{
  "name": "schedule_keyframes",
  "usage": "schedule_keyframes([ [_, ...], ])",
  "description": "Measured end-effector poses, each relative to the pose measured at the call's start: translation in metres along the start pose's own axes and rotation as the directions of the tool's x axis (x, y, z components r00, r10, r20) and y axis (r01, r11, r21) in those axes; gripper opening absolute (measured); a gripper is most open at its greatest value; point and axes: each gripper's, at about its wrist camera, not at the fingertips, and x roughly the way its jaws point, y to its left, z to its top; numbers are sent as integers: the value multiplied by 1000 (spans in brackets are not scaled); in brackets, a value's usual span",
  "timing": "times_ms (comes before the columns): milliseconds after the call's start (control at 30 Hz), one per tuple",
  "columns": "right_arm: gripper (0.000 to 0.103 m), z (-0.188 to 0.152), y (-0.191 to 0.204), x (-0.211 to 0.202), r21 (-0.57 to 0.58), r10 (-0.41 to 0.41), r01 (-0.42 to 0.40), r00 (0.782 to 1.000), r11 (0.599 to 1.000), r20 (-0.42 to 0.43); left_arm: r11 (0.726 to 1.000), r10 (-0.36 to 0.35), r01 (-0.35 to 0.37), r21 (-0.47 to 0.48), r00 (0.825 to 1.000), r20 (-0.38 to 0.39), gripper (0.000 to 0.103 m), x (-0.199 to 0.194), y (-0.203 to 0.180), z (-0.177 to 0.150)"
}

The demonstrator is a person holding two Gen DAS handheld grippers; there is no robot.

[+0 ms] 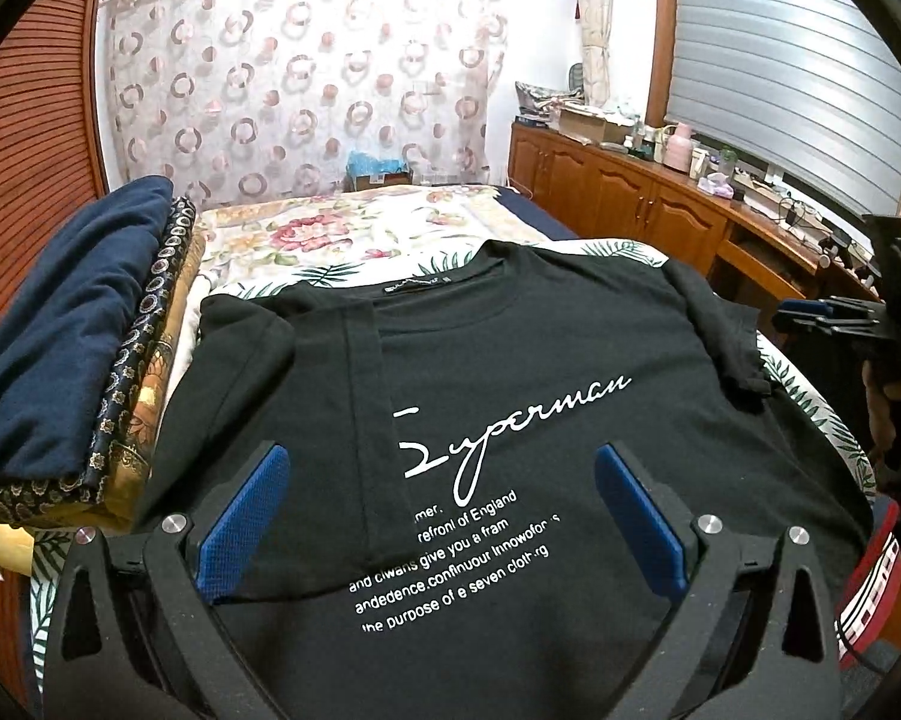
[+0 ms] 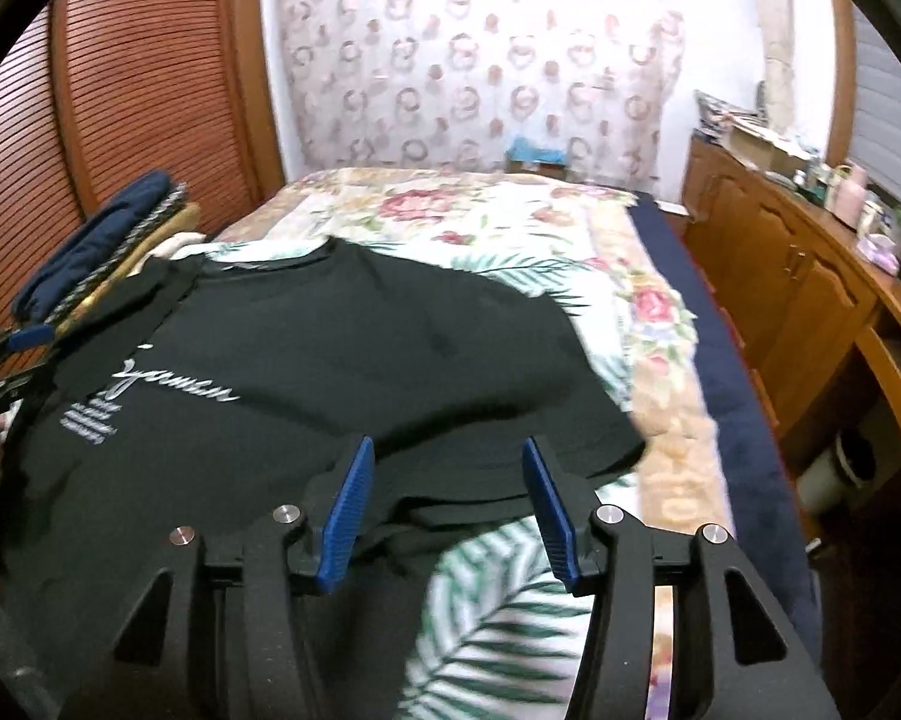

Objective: Fold small clothes

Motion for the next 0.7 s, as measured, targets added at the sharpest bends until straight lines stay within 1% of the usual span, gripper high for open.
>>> schedule_keyframes([
  [167, 53, -1, -18, 35, 74, -60, 65, 996, 995, -70, 1000, 0, 0, 0, 1000, -4, 102, 0, -1, -1],
  [333, 53, 2, -31, 60, 112, -109, 122, 987, 986, -114, 1000, -1, 1, 3, 1000, -12, 102, 2, -3, -3],
  [467, 53, 9, -38, 73, 134, -124, 143, 982, 981, -143, 1000, -4, 4, 6, 1000, -14, 102, 1, -4, -3],
  [533, 53, 12, -40, 77, 148, -110, 132, 982, 980, -151, 1000, -4, 4, 5, 1000, -14, 102, 2, -4, -4],
  [567, 51, 12, -43, 75, 157, -98, 121, 985, 980, -144, 1000, -3, 3, 5, 1000, -15, 102, 2, -4, -4],
  [600, 44, 13, -42, 75, 159, -93, 115, 986, 981, -141, 1000, -1, 2, 5, 1000, -14, 102, 2, -4, -4],
  [633, 33, 13, -39, 74, 155, -81, 101, 988, 983, -134, 1000, 0, 0, 4, 1000, -13, 102, 2, -4, -4],
  [700, 12, 16, -40, 72, 123, -95, 110, 988, 986, -121, 1000, -1, 1, -1, 1000, -12, 102, 2, -3, -4],
])
